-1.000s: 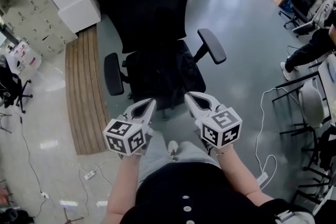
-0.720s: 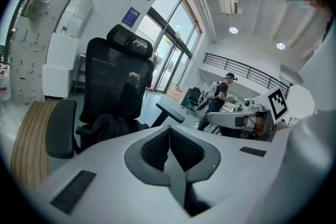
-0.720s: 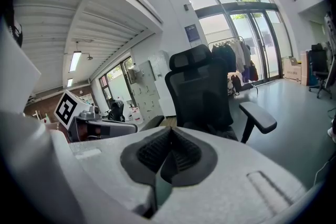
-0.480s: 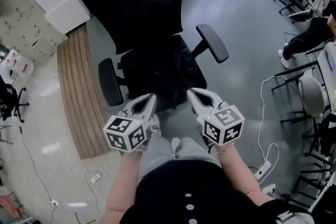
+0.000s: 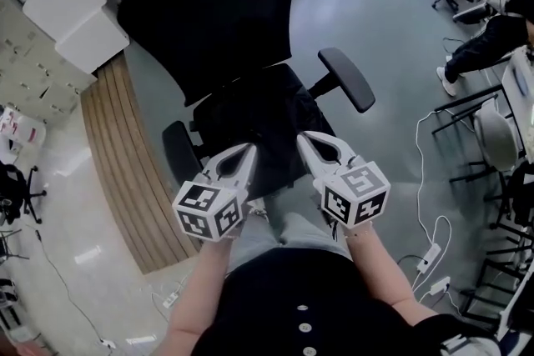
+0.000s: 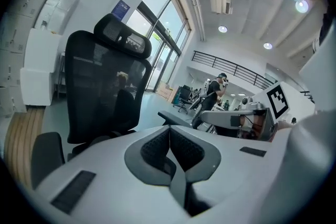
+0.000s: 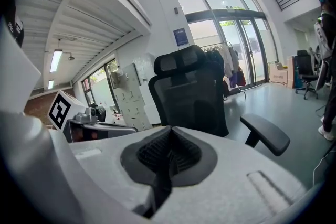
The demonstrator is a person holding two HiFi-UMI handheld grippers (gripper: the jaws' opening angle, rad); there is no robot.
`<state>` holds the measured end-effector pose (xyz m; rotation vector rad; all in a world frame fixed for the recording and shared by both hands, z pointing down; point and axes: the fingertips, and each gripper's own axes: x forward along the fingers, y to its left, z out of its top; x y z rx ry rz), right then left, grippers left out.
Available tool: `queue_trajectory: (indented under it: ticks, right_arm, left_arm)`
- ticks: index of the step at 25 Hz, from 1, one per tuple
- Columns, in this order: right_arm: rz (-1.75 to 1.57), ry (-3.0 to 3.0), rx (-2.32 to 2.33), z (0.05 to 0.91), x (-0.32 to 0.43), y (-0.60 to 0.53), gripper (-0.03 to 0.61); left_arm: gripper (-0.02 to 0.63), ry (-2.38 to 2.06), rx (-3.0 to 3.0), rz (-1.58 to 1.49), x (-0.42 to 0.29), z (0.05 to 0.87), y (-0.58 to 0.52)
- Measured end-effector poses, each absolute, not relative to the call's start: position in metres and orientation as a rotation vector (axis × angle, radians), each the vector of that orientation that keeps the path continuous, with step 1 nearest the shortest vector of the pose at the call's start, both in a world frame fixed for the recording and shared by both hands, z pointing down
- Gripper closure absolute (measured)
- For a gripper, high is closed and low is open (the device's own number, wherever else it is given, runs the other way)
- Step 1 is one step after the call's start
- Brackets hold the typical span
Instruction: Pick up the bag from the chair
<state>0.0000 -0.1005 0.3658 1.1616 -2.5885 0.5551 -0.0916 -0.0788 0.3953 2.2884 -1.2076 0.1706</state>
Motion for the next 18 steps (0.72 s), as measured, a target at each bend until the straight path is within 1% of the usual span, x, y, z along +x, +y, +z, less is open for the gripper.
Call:
queue_trajectory:
  ticks: [6, 18]
  right_arm:
    - [0.577, -2.519, 1.242, 0.377, -0.014, -0.121, 0.58]
    - [0.64, -2.455, 1.218, 0.4, -0.014, -0.139, 0.58]
  left_arm:
    - [0.595, -1.139, 2.299, 0.184, -0.114, 0.403, -0.11]
    - [0.595, -1.057, 2.24, 0.187, -0.114, 0.428, -0.133]
